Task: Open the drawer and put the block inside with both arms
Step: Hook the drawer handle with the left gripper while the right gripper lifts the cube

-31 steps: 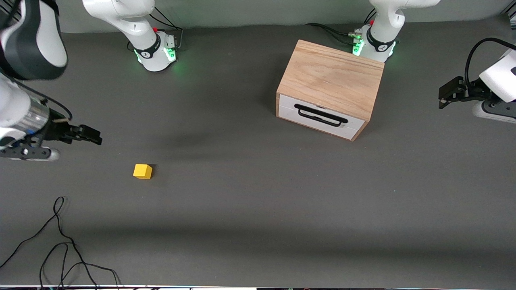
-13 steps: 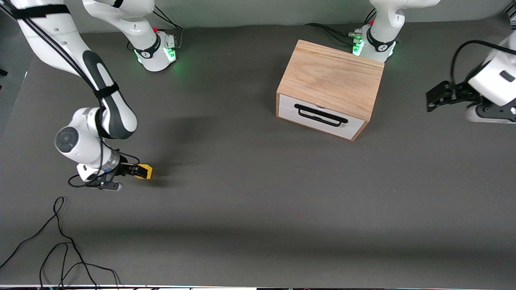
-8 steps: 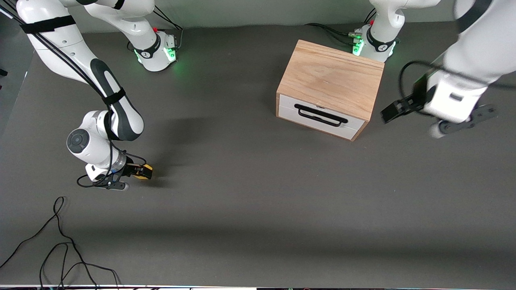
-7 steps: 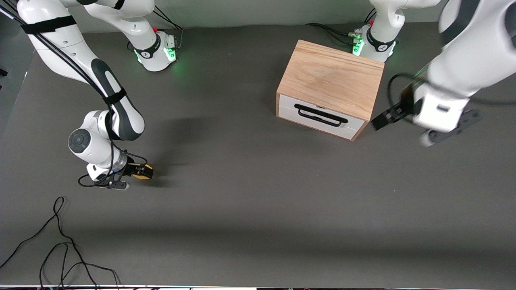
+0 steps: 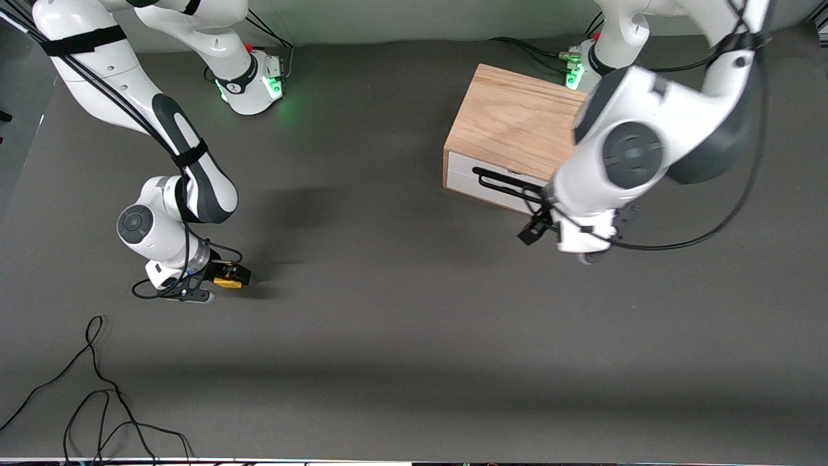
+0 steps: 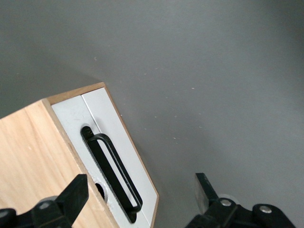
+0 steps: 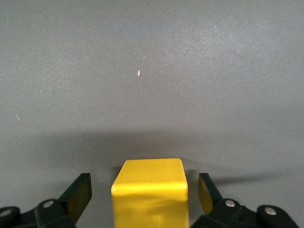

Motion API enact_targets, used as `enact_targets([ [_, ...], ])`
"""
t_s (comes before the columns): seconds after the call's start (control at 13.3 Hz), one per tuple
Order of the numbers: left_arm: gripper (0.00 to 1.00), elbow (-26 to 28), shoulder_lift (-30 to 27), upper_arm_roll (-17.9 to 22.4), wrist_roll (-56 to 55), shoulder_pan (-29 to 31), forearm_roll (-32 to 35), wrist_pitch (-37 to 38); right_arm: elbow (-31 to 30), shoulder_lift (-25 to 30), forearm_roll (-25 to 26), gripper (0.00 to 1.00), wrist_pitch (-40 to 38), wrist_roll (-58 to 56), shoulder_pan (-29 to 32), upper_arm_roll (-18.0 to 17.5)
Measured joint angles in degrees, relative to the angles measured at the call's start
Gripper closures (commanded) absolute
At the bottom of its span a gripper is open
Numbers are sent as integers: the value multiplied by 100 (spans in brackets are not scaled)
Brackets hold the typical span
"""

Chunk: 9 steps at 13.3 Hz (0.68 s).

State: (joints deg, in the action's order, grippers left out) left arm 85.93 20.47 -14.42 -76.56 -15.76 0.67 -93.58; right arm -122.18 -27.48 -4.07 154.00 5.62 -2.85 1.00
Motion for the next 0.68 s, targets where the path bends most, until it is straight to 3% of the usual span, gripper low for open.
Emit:
enact_targets([
  [0.23, 0, 297, 320, -7, -205, -433, 518, 193, -2, -20, 0, 4, 79, 0, 0, 0],
  [0.45, 0, 399, 612, 7, -466, -515, 536, 193, -4, -58, 0, 49, 112, 0, 0, 0],
  [0.6, 0, 409, 760, 45, -569, -493, 405, 186, -4, -67, 0, 63, 115, 0, 0, 0],
  [0.68, 0, 411, 839, 71, -599, -474, 220, 177, -4, -67, 0, 64, 115, 0, 0, 0],
])
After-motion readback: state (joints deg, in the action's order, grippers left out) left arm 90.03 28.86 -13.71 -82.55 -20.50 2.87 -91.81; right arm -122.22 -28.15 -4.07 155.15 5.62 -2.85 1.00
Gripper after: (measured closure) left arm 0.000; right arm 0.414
